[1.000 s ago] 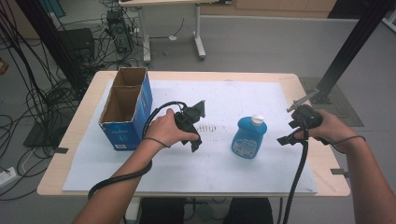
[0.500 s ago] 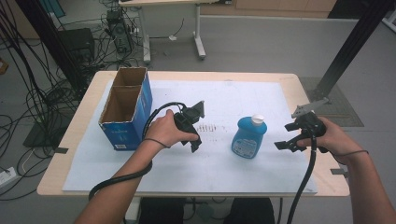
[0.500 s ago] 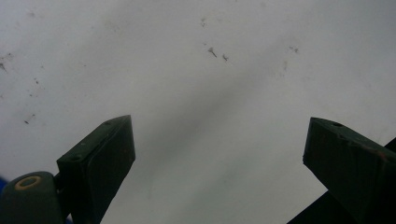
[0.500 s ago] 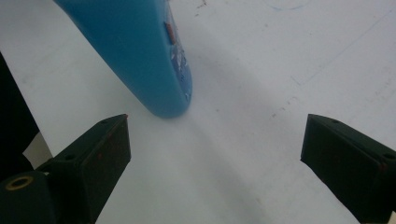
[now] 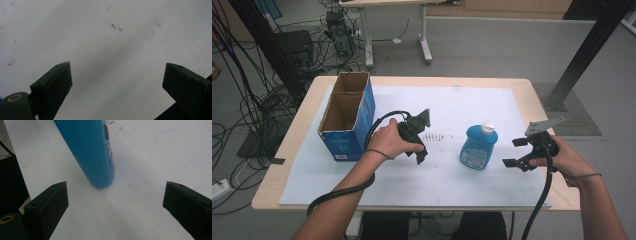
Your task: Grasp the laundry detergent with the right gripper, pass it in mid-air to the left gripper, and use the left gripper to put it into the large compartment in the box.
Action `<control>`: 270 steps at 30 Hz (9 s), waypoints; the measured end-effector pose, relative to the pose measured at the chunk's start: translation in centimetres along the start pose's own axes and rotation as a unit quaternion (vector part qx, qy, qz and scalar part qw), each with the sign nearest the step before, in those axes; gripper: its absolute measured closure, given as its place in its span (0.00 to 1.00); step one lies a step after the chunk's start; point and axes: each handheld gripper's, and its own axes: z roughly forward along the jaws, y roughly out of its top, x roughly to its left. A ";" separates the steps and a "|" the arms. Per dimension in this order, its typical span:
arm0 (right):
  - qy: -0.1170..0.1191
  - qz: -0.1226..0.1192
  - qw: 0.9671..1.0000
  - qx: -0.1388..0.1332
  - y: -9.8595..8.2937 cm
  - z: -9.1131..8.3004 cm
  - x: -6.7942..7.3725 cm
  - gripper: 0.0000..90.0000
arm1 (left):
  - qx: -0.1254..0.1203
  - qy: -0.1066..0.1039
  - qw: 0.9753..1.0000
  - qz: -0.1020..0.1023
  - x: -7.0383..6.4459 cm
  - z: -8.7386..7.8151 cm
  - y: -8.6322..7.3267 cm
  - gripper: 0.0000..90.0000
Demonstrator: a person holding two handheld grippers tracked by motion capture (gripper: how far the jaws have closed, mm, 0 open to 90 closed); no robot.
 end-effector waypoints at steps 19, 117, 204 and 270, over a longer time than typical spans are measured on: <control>0.016 0.003 0.999 -0.049 -2.7 1.4 0.1 0.05 | -0.006 0.001 1.000 -0.008 0.3 0.2 -0.5 0.11; 0.036 -0.009 0.986 -0.163 -6.6 7.4 0.9 0.03 | -0.005 -0.009 1.000 -0.012 0.1 1.7 -0.9 0.10; 0.035 -0.018 0.971 -0.235 -8.1 10.8 1.1 0.05 | 0.000 -0.018 0.999 -0.027 0.3 2.2 -1.1 0.09; 0.021 -0.039 0.971 -0.233 -7.5 11.2 1.6 0.23 | -0.008 -0.027 0.999 -0.035 0.6 2.0 -1.2 0.09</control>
